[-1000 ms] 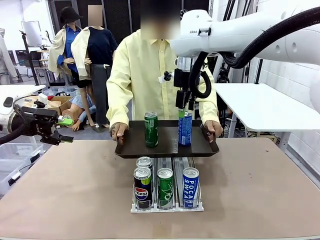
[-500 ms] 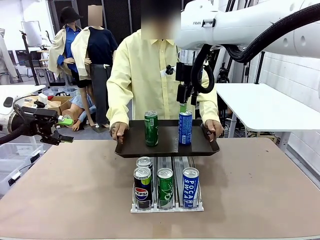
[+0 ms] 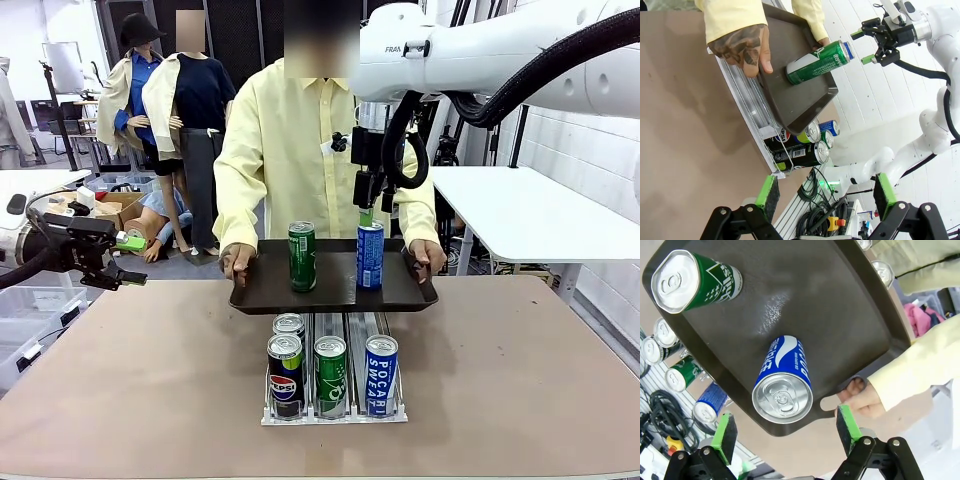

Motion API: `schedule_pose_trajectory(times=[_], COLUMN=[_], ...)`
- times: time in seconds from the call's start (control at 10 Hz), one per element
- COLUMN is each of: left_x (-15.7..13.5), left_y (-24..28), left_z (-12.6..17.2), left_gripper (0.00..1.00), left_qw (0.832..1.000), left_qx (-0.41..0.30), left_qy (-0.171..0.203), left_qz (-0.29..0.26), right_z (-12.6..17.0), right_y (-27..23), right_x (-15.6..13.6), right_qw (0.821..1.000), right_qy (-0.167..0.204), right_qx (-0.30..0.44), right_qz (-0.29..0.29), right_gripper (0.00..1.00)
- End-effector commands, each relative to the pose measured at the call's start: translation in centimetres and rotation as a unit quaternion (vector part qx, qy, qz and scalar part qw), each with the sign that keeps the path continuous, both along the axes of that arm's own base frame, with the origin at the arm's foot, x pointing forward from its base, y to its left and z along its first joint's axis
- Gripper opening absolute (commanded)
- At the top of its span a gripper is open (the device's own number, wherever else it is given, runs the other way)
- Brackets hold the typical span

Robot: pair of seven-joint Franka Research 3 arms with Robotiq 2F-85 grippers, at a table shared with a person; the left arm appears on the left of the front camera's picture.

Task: Retrieve and hand over the desired beverage to the person.
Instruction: Place the picked can on the Handle tray extended by the person.

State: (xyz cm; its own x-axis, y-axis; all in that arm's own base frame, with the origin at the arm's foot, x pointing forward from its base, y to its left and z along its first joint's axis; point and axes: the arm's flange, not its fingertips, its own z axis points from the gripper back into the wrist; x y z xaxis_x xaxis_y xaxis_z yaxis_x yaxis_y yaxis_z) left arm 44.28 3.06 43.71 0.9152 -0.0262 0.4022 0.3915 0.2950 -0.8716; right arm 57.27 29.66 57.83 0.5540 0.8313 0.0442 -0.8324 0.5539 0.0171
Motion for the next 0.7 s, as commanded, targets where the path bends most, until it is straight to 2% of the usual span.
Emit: schedule_pose_trajectory(times=[0.0,0.6], left_x=[-0.10,-0.10], left_y=[0.18,0.18], left_z=[0.19,0.19], left_gripper=[1.00,1.00], left_qw=[1.000,1.000], left_qx=[-0.002,-0.002], left_qy=[-0.003,-0.003], left_qz=[0.001,0.001], right_z=[0.01,0.01], right_y=[0.03,0.03], right_x=[0.11,0.11], right_qw=[1.000,1.000], right_qy=[-0.001,-0.001], right_qx=[0.001,0.001], right_qz=[0.000,0.000], right_gripper=[1.00,1.00])
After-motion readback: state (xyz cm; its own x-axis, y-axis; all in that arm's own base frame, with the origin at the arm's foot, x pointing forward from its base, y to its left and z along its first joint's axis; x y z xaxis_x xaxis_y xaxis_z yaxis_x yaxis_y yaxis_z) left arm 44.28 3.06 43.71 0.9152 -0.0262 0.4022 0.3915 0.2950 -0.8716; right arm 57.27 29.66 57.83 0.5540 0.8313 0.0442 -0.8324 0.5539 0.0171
